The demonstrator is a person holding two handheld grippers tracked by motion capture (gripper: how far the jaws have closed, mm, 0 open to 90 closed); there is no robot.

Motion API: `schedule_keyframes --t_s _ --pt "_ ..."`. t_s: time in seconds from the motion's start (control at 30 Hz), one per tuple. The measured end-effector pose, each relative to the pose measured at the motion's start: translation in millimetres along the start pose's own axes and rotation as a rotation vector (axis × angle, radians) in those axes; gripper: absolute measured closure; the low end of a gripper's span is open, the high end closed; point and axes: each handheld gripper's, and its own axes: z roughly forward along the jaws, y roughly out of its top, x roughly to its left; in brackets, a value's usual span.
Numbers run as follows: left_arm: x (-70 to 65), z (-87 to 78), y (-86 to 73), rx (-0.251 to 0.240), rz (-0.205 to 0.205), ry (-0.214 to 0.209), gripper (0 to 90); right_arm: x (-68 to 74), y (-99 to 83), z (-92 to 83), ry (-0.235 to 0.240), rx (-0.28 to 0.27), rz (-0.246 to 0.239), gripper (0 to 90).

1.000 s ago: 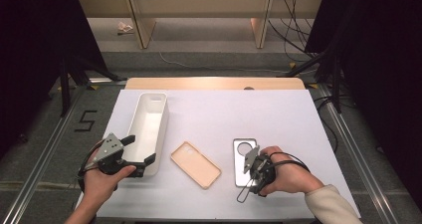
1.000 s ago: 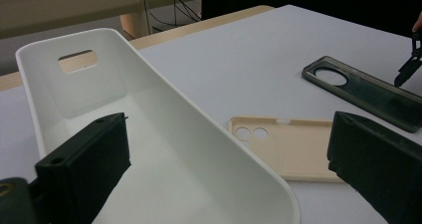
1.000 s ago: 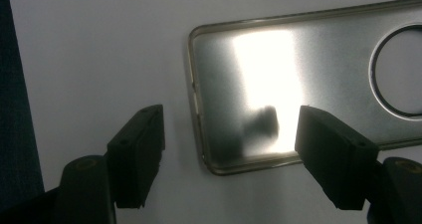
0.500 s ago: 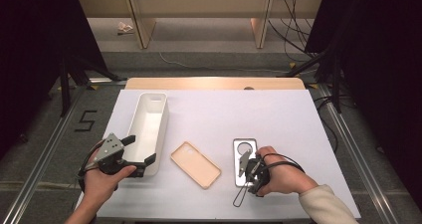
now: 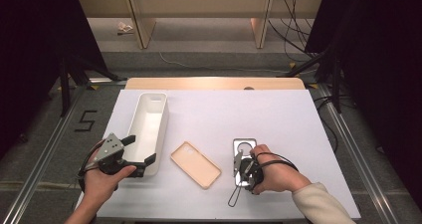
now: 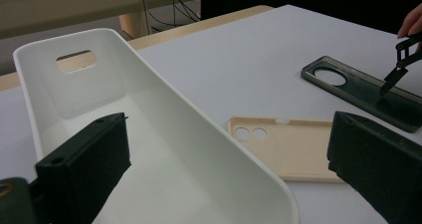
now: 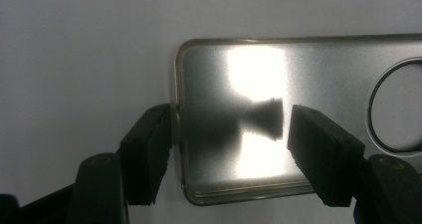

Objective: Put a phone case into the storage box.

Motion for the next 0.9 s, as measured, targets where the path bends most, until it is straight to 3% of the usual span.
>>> schedule_keyframes --t_s 0.63,0.9 --pt "0.1 0.0 -0.1 0.001 0.0 -0.001 2.5 2.5 4.6 -0.3 0.014 0.055 -0.026 42.9" --pt "0.0 -0.1 0.0 -0.002 -0.001 -0.002 2.5 5.9 7.9 0.0 0.029 0.073 -0.047 54.1"
